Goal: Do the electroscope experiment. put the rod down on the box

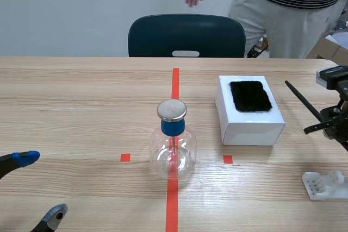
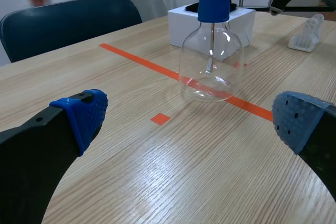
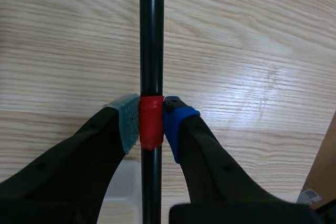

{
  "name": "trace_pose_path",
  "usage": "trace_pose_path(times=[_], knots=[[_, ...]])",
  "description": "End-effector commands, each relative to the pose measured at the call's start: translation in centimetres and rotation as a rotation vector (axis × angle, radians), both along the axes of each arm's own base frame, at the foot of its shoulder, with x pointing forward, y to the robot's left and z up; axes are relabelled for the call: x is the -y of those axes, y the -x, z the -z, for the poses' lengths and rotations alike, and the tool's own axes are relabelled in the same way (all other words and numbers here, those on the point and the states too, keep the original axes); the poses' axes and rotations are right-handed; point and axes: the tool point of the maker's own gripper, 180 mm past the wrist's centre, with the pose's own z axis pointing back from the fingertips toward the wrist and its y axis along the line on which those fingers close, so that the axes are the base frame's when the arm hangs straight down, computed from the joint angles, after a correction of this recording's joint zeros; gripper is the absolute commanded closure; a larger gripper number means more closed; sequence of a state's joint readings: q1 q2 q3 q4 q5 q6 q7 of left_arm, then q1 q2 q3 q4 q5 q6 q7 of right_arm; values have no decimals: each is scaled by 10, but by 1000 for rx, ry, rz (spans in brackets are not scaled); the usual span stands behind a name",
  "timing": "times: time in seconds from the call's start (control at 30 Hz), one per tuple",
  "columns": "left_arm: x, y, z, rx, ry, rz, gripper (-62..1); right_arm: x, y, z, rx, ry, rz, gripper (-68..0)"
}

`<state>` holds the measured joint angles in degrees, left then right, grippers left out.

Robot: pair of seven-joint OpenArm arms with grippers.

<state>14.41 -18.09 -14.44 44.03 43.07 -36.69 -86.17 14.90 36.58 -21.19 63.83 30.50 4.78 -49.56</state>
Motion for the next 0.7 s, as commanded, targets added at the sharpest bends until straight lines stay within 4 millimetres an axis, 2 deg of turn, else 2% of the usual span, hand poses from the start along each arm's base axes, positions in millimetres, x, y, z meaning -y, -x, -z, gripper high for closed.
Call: trace_pose_path(times=[0.0, 0.3, 0.67], knots=[[-3, -2, -14, 53, 39, -5, -623, 1, -10, -9, 32, -2, 4, -2], [-3, -2, -14, 53, 39, -5, -623, -9, -8, -1, 21, -31, 7, -2], [-3, -2, -14, 53, 39, -5, -623, -19, 7, 16, -14, -62, 11, -2]])
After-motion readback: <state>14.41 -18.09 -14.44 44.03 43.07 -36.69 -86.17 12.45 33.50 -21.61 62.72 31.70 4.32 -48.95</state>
